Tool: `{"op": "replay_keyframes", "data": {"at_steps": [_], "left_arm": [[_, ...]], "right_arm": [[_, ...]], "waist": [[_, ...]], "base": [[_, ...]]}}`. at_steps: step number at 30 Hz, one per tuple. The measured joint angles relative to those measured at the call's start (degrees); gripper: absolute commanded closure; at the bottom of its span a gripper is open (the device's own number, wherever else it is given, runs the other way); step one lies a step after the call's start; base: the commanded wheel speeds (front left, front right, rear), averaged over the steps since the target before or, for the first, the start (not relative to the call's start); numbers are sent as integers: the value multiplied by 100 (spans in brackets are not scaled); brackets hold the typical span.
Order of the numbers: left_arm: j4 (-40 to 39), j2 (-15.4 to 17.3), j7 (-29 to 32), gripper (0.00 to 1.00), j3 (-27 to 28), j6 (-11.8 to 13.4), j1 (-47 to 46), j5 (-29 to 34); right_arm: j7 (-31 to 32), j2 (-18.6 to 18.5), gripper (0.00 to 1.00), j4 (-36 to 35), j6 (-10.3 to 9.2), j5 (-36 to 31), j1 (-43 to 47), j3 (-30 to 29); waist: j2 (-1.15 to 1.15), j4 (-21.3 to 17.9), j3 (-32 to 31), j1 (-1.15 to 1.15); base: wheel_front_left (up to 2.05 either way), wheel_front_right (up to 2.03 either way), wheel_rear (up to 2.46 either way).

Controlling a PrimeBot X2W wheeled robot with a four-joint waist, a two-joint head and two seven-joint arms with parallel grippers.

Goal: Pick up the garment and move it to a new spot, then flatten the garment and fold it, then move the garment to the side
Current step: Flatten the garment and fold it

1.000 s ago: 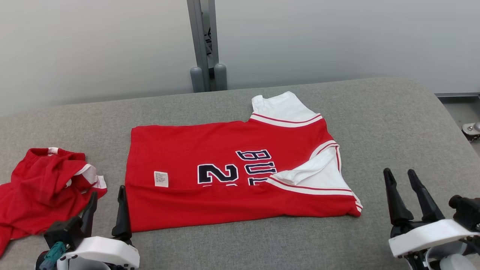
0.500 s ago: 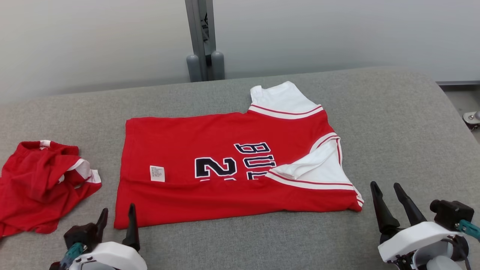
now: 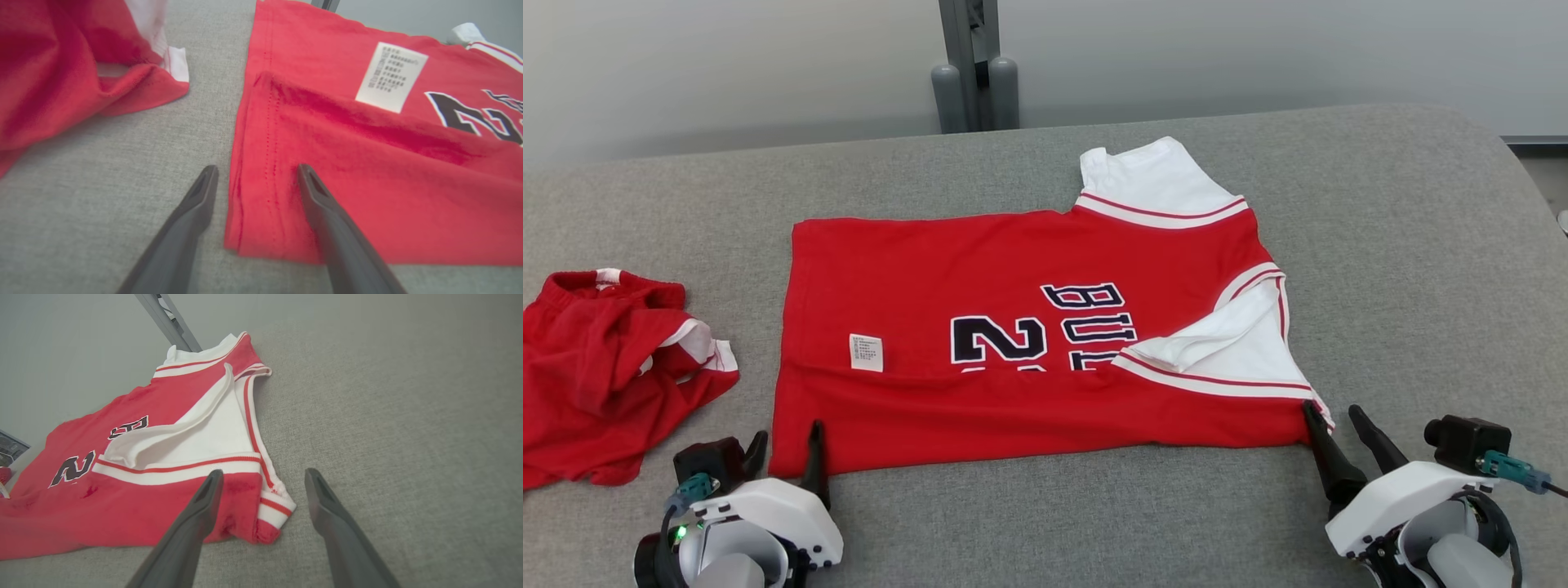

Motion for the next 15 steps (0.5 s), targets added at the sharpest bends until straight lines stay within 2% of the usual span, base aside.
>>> {"op": "replay_keyframes", "data": {"at_steps": [6,12,13,14,15], "left_arm": [[419,22,-4,0,-30,8,-292,-43],[716,54,65,0,-143,-185,-455,-69],[764,53,89,15,-166,-211,-491,-77],[803,51,98,58,-180,-238,-509,-90],[827,58,98,83,-196,-275,-521,-120]], "right_arm": [[-8,-59,0,292,0,162,-217,315],[-10,-52,0,524,0,404,-281,573],[-10,-52,0,543,0,445,-308,614],[-10,-49,0,554,0,480,-330,641],[-10,-49,0,576,0,537,-337,689]], "waist": [[0,38,48,0],[0,74,32,0],[0,79,28,0],[0,82,22,0],[0,86,16,0]], "base": [[0,0,0],[0,0,0],[0,0,0],[0,0,0],[0,0,0]]}}
